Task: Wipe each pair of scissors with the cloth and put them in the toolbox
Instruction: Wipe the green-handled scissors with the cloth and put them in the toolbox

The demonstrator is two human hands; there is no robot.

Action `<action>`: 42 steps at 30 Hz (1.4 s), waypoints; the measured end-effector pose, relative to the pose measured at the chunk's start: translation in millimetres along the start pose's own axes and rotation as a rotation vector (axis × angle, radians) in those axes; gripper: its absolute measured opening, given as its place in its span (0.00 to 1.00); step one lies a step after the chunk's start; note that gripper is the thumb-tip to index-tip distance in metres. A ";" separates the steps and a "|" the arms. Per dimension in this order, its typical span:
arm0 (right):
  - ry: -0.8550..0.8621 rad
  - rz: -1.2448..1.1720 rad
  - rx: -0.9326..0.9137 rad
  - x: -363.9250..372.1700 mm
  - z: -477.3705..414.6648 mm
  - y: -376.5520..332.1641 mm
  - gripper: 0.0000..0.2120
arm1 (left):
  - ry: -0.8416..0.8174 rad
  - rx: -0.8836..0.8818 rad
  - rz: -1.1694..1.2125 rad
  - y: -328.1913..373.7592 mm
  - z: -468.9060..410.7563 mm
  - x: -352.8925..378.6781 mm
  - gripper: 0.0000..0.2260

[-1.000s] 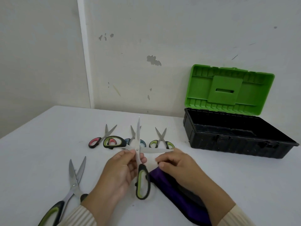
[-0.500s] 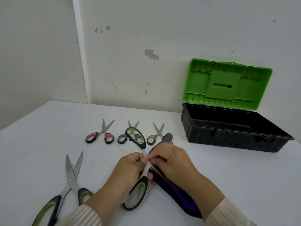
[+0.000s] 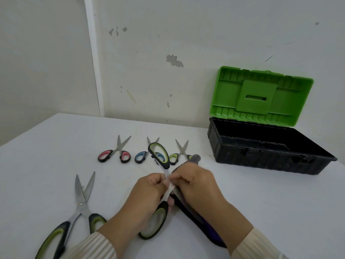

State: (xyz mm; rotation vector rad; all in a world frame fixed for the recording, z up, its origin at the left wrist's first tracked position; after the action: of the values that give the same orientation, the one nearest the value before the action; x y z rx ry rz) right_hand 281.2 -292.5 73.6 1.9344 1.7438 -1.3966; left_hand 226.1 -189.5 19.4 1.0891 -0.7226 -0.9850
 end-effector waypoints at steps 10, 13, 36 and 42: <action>0.602 -0.392 0.413 -66.5 16.0 63.3 0.11 | -0.023 -0.046 -0.063 -4.8 -5.1 -2.9 0.09; 0.272 -0.185 0.143 -28.6 6.3 25.0 0.08 | -0.016 -0.016 -0.070 -3.7 -3.8 -3.8 0.12; -0.186 -0.501 0.278 38.1 7.2 -10.5 0.11 | 0.050 0.048 0.564 15.1 -5.5 -24.8 0.07; -0.209 -0.628 0.459 13.7 13.0 11.4 0.05 | 0.085 0.020 0.796 16.8 -16.1 -50.4 0.07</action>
State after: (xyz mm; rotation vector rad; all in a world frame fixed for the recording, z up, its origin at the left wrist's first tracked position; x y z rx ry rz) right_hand 282.6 -295.3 51.8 1.3624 2.1668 -2.2838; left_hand 224.5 -134.9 29.5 0.7426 -0.9855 -0.2498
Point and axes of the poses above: each hand's wrist, its own z-axis away from the middle knuckle, its own x-axis out of the palm, y = z × x, the point moved 6 cm from there along -z, towards the middle knuckle, and after that the axes turned 8 degrees about -x, right-handed, at the moved point
